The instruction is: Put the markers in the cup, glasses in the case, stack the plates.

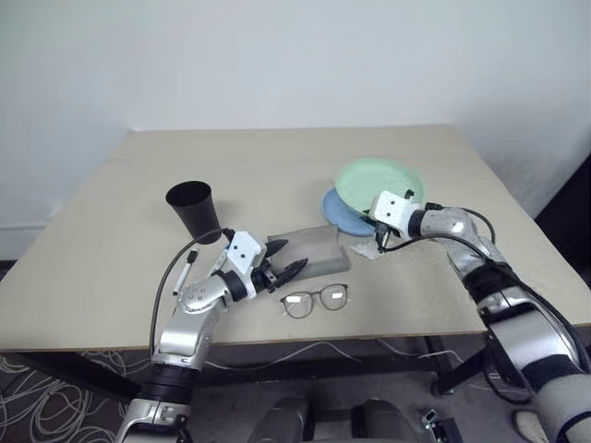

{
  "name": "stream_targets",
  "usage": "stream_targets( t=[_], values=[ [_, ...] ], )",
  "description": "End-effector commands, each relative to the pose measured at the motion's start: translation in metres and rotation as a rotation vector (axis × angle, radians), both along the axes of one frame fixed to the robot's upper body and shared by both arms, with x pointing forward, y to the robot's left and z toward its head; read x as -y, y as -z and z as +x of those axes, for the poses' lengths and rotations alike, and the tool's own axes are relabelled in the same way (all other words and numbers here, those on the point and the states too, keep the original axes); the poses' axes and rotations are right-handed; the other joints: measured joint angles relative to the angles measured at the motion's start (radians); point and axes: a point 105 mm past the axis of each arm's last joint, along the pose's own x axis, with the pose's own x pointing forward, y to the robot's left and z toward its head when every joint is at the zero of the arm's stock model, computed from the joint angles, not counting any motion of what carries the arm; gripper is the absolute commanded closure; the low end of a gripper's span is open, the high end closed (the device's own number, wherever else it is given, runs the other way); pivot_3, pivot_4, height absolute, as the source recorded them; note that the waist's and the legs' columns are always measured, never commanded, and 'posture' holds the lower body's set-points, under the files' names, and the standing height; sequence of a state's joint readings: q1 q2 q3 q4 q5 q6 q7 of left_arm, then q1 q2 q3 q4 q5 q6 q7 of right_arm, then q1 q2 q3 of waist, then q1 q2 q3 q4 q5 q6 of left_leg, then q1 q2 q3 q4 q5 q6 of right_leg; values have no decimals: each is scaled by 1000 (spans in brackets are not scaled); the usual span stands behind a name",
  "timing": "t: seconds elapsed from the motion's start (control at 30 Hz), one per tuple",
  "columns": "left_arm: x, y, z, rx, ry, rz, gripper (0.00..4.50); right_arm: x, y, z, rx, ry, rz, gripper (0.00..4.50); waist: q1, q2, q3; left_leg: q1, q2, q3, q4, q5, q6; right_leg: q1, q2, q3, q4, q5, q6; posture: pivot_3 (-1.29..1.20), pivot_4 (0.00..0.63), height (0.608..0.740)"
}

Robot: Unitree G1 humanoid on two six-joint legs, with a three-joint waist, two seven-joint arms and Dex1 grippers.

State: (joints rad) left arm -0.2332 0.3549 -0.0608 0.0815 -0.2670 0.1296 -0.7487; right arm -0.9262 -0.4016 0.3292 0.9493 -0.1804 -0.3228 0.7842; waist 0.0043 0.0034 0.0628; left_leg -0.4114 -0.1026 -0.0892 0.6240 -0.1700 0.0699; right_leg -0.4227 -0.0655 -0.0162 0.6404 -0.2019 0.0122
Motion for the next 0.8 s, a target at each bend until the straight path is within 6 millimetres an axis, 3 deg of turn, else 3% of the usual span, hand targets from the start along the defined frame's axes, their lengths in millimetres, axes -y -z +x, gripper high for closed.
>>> stream_targets(
  t=[0.03, 0.23, 0.33, 0.5, 0.8],
  values=[
    [0, -15, 1, 65, -10, -9, 1215, -8, -19, 6, 42, -48, 24, 4443, 1, 0, 0, 0, 0, 0, 0, 0, 0, 0, 0, 0, 0, 0, 0, 0, 0, 737],
    [-3, -15, -3, 68, -33, -10, 1215, -19, -13, 8, 21, -64, 2, 4443, -3, 1, 0, 1, 0, 1, -2, 0, 0, -2, 2, 2, 2, 1, -2, 0, 0, 737],
    [-4, -16, -3, 70, -40, -10, 1215, -22, -15, 11, 34, -40, 23, 3672, -4, 2, -1, 1, 0, 1, -3, 0, -1, -3, 3, 2, 2, 2, -3, 0, 0, 737],
    [-6, -16, -4, 70, -42, -7, 1215, -21, -25, 18, 104, 6, 59, 2007, -4, 3, -1, 2, 1, 1, -3, 1, -3, -3, 6, 3, 3, 3, -6, 0, 0, 737],
    [-2, -18, -1, 73, -30, -4, 1215, -8, -57, 19, 165, -2, 142, 2007, -4, 3, -1, 3, 6, 2, -4, 3, -6, -3, 12, 4, 3, 6, -11, 0, 0, 737]
  ],
)
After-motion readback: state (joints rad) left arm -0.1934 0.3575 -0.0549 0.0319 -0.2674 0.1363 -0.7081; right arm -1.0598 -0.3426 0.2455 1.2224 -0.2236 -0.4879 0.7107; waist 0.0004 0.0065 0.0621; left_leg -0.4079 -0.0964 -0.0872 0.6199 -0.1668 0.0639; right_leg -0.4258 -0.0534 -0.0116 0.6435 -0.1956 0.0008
